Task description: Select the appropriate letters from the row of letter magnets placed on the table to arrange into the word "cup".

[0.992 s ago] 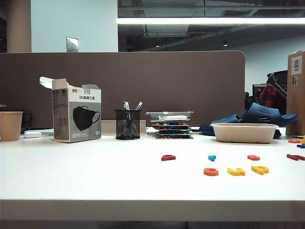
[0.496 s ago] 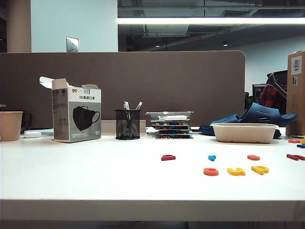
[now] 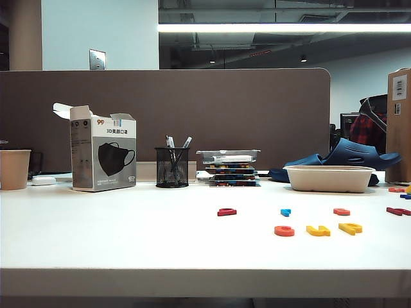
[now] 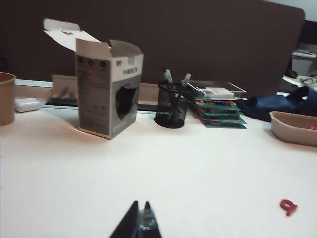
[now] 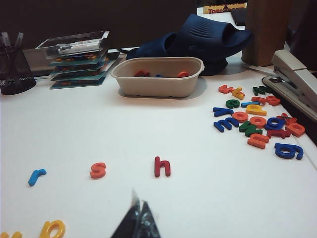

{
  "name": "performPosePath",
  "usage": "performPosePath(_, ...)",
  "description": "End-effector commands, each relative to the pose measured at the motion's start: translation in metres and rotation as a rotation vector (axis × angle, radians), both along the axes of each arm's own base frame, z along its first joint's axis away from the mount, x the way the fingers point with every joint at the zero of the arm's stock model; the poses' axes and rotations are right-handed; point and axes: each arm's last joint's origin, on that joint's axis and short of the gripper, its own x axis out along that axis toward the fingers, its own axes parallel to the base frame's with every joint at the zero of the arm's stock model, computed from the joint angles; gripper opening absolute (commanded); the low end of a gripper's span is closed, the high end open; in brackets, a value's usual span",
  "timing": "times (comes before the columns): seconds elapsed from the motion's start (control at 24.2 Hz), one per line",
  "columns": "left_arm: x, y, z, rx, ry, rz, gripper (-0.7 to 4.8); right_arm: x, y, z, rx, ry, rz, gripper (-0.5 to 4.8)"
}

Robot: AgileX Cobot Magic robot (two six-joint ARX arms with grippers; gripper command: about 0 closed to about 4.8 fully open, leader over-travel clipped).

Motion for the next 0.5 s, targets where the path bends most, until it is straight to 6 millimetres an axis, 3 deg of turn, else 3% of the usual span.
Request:
performPosePath(0.04, -0.0003, 0.0003, 0.0026, -0.006, -0.019, 0.007, -0.05, -0.0001, -0.0001, -0.0011, -0.001, -0.010, -0.003, -0.05)
performPosePath(0.5, -0.0002, 0.0002, 0.0017, -0.006, -0.011, 0.003, -0.05, -0.0001, -0.0001, -0.0011, -0.001, -0.010, -0.002, -0.05)
